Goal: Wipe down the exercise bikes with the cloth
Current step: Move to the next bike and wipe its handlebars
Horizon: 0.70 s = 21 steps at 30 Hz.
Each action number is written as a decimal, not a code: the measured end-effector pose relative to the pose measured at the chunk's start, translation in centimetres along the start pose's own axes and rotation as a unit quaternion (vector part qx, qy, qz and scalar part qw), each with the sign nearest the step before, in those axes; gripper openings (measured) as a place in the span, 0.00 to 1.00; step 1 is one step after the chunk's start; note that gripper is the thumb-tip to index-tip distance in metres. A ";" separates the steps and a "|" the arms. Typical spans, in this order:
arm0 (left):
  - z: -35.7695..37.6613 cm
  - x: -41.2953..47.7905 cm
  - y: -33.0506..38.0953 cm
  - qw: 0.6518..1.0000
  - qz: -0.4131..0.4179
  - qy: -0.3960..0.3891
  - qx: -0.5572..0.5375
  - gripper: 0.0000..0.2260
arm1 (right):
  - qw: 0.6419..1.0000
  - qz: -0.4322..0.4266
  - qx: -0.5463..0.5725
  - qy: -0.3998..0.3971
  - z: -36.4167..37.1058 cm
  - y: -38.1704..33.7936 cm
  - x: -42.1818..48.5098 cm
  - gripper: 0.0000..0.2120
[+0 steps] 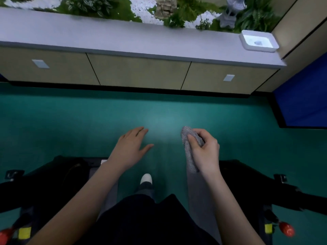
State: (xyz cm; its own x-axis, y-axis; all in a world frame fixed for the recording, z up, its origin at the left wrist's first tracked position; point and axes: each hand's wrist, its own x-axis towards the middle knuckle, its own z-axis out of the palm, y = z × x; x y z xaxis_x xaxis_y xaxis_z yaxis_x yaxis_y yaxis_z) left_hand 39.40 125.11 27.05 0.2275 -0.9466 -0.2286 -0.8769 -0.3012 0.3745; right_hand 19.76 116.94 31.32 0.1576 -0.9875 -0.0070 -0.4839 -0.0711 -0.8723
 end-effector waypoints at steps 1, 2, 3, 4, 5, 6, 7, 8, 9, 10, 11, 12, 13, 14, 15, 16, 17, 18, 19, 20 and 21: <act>-0.4 1.2 -0.4 1.000 0.001 -0.003 0.000 0.28 | 1.000 -0.003 -0.003 -0.006 0.5 -0.4 1.3 0.06; -0.8 2.3 -0.7 1.000 0.002 -0.004 0.003 0.28 | 1.000 -0.005 -0.006 -0.010 1.0 -0.8 2.5 0.06; -1.1 3.3 -1.1 1.000 0.002 -0.003 0.010 0.28 | 1.000 -0.007 -0.010 -0.013 1.4 -1.0 3.6 0.05; -1.5 4.2 -1.4 1.000 -0.001 0.000 0.014 0.28 | 1.000 -0.010 -0.015 -0.018 1.9 -1.2 4.7 0.04; -1.9 5.0 -1.7 1.000 -0.007 0.004 0.013 0.28 | 0.999 -0.010 -0.020 -0.026 2.3 -1.4 5.7 0.04; -2.3 5.7 -2.1 1.000 -0.016 0.007 0.008 0.28 | 0.999 -0.010 -0.023 -0.034 2.7 -1.6 6.7 0.04; -2.6 6.3 -2.4 1.000 -0.027 0.009 -0.001 0.28 | 0.999 -0.011 -0.024 -0.044 3.1 -1.8 7.6 0.04; -2.9 6.7 -2.8 0.999 -0.039 0.010 -0.010 0.28 | 0.998 -0.015 -0.025 -0.053 3.6 -2.0 8.5 0.04; -3.1 7.1 -3.2 0.998 -0.051 0.011 -0.020 0.28 | 0.997 -0.020 -0.025 -0.064 4.0 -2.2 9.5 0.04; -3.2 7.5 -3.7 0.998 -0.063 0.011 -0.029 0.28 | 0.997 -0.023 -0.026 -0.076 4.5 -2.3 10.4 0.04; -3.4 7.9 -4.1 0.996 -0.078 0.009 -0.037 0.28 | 0.995 -0.026 -0.026 -0.089 5.1 -2.4 11.5 0.04; -3.6 8.2 -4.6 0.994 -0.097 0.008 -0.045 0.28 | 0.994 -0.029 -0.026 -0.104 5.7 -2.5 12.5 0.04; -3.7 8.4 -5.0 0.992 -0.115 0.008 -0.053 0.28 | 0.992 -0.034 -0.024 -0.115 6.1 -2.6 13.3 0.05; -3.8 8.7 -5.4 0.989 -0.133 0.012 -0.061 0.28 | 0.991 -0.039 -0.019 -0.127 6.7 -2.6 14.3 0.06; -3.9 9.1 -5.7 0.985 -0.154 0.019 -0.070 0.28 | 0.989 -0.044 -0.015 -0.142 7.4 -2.7 15.5 0.07; -4.0 9.6 -5.9 0.981 -0.175 0.030 -0.080 0.28 | 0.986 -0.047 -0.012 -0.158 8.0 -2.7 16.7 0.08; -4.1 10.3 -5.9 0.976 -0.195 0.039 -0.089 0.28 | 0.983 -0.052 -0.009 -0.174 8.6 -2.8 18.0 0.08; -4.2 11.0 -6.0 0.971 -0.212 0.049 -0.097 0.28 | 0.980 -0.058 -0.007 -0.190 9.2 -2.9 19.4 0.09; -4.4 11.8 -5.9 0.967 -0.227 0.059 -0.103 0.28 | 0.976 -0.065 -0.002 -0.206 9.6 -3.0 20.7 0.09; -4.5 12.8 -5.7 0.962 -0.240 0.071 -0.110 0.28 | 0.973 -0.072 0.004 -0.221 9.9 -3.2 22.2 0.09; -4.8 13.8 -5.4 0.957 -0.252 0.082 -0.119 0.28 | 0.969 -0.079 0.011 -0.234 10.1 -3.5 23.6 0.09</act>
State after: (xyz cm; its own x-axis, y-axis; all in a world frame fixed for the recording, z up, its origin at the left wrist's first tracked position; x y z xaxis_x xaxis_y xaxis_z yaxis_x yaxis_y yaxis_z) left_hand 49.30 113.08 26.17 0.6766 -0.6741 -0.2961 -0.5222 -0.7229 0.4524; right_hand 33.90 95.27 29.27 0.6040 -0.7920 -0.0895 -0.4045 -0.2078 -0.8906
